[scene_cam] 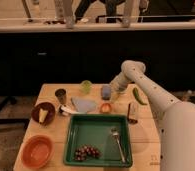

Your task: Place sponge in tray

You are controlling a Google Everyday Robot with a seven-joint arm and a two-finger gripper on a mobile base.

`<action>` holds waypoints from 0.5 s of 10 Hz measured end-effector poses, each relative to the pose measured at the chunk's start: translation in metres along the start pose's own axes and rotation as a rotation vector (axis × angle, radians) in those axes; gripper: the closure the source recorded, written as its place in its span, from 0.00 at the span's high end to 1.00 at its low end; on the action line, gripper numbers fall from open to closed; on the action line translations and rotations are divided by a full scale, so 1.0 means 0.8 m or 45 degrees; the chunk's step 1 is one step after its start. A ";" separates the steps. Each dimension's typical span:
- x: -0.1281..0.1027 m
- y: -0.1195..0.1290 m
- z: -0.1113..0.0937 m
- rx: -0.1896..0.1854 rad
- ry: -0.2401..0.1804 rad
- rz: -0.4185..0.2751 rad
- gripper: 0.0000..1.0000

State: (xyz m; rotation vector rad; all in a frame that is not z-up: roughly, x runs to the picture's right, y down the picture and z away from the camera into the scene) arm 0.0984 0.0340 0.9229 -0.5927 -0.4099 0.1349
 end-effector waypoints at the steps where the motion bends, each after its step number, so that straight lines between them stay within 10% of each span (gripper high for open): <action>1: -0.001 0.000 0.000 0.000 0.000 -0.001 0.80; 5: -0.001 0.000 0.000 0.003 -0.003 0.000 0.80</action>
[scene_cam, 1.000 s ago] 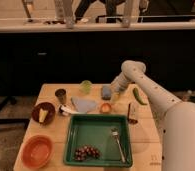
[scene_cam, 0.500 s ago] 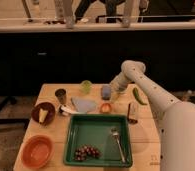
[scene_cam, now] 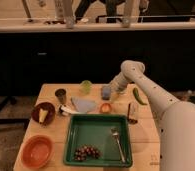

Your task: Place sponge in tray

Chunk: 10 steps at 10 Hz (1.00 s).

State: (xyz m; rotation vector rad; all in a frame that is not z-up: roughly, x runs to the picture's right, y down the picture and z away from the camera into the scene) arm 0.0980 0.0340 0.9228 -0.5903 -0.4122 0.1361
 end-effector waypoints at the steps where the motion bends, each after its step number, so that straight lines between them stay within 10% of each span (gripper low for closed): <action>1: 0.001 0.000 -0.001 0.013 -0.009 0.007 0.80; 10: 0.006 -0.007 0.023 0.067 -0.080 0.034 0.80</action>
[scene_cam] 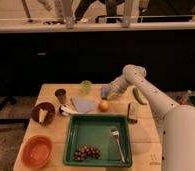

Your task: Place sponge in tray

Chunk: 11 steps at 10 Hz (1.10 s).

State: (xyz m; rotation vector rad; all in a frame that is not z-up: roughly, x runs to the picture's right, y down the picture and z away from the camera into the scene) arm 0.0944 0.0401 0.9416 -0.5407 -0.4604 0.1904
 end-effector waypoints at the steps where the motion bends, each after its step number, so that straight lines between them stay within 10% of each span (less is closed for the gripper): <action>1: -0.003 -0.002 -0.002 0.003 -0.003 -0.002 0.80; 5: -0.045 -0.020 0.003 0.000 -0.013 -0.050 0.80; 11: -0.017 -0.024 0.020 -0.009 -0.079 -0.033 0.80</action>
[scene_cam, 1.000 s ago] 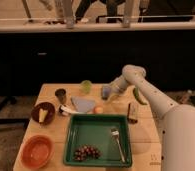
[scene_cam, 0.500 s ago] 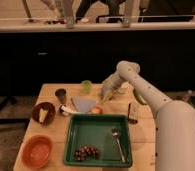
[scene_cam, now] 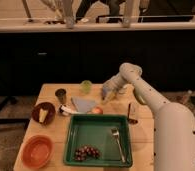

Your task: Place sponge in tray

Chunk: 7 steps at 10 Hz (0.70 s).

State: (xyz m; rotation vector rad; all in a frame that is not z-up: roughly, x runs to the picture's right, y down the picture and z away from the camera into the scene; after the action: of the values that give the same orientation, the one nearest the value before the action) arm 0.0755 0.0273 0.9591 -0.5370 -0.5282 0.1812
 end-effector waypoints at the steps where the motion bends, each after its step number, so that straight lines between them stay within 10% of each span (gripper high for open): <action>1: 0.005 -0.001 -0.001 0.005 -0.015 0.004 0.80; 7: 0.026 -0.007 0.003 0.028 -0.088 0.025 0.80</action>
State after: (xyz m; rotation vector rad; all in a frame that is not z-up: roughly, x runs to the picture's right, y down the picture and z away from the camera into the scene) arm 0.0921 0.0299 0.9730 -0.5160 -0.5879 0.2247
